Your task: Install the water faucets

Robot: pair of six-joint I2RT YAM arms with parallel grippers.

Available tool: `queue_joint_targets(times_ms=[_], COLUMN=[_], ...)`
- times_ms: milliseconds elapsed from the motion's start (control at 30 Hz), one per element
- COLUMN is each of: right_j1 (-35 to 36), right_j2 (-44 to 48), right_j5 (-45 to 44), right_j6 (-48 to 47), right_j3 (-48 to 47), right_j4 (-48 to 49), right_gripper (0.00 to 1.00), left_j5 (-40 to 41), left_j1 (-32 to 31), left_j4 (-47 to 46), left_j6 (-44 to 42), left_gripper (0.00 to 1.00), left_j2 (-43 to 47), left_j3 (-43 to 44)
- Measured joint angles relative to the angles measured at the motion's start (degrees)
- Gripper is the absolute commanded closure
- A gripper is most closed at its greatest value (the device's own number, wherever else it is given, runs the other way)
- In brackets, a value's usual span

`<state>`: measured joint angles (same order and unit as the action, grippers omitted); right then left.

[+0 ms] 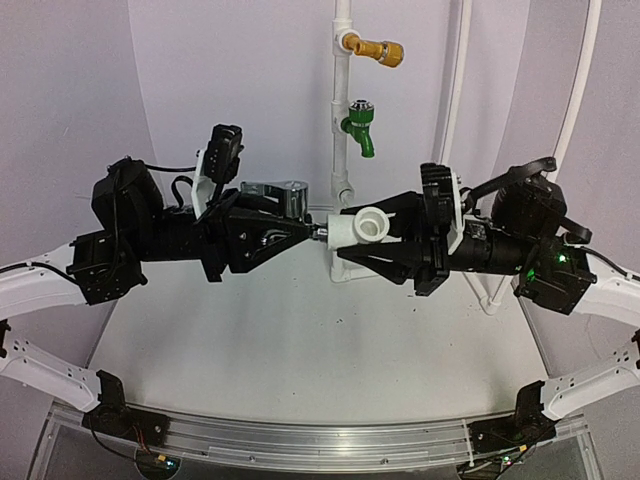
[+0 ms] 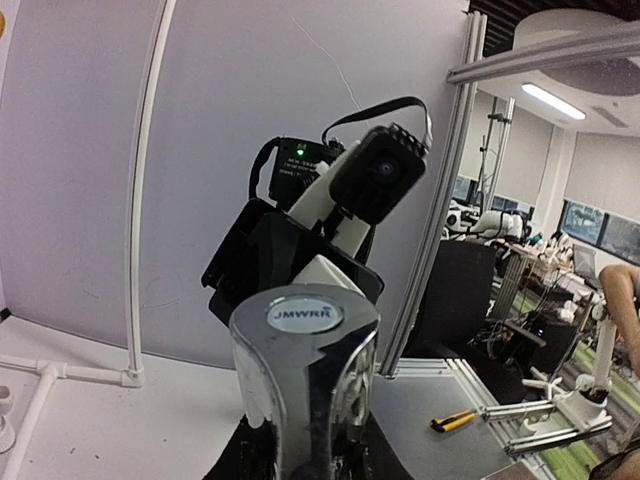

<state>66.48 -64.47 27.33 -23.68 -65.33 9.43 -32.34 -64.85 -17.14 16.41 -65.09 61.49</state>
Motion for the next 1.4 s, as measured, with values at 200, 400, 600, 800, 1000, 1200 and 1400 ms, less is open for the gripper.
queue_joint_targets(times_ms=[200,400,600,800,1000,1200,1400], right_j1=[-0.1,-0.7,-2.2,-3.5,-4.7,-5.4,-5.4], right_j2=[0.0,-0.8,-2.8,-5.2,-7.8,-7.4,-1.3], right_j5=[-0.3,0.7,1.9,3.1,7.1,5.9,-1.4], right_j6=[14.1,25.9,37.3,47.1,50.5,42.7,22.7], right_j3=[-0.6,-1.3,-3.4,-5.0,-6.4,-6.7,-5.8], right_j4=[-2.7,-5.5,-7.2,-9.5,-11.1,-12.4,-11.1], right_gripper=[1.00,1.00,1.00,1.00,1.00,1.00,1.00], left_j5=[0.6,2.5,6.2,12.5,16.0,19.3,24.0], left_j1=[-0.1,-0.5,-1.0,-2.4,-3.8,-4.2,-4.5], left_j4=[3.9,8.3,10.7,13.8,16.3,12.8,11.8], left_j6=[-9.3,-18.8,-26.0,-34.3,-39.3,-36.1,-23.7], left_gripper=[1.00,1.00,1.00,1.00,1.00,1.00,1.00], left_j2=[0.2,1.2,2.5,3.8,4.9,7.2,7.5], left_j3=[0.8,0.7,0.6,0.4,-0.5,-4.9,-8.5])
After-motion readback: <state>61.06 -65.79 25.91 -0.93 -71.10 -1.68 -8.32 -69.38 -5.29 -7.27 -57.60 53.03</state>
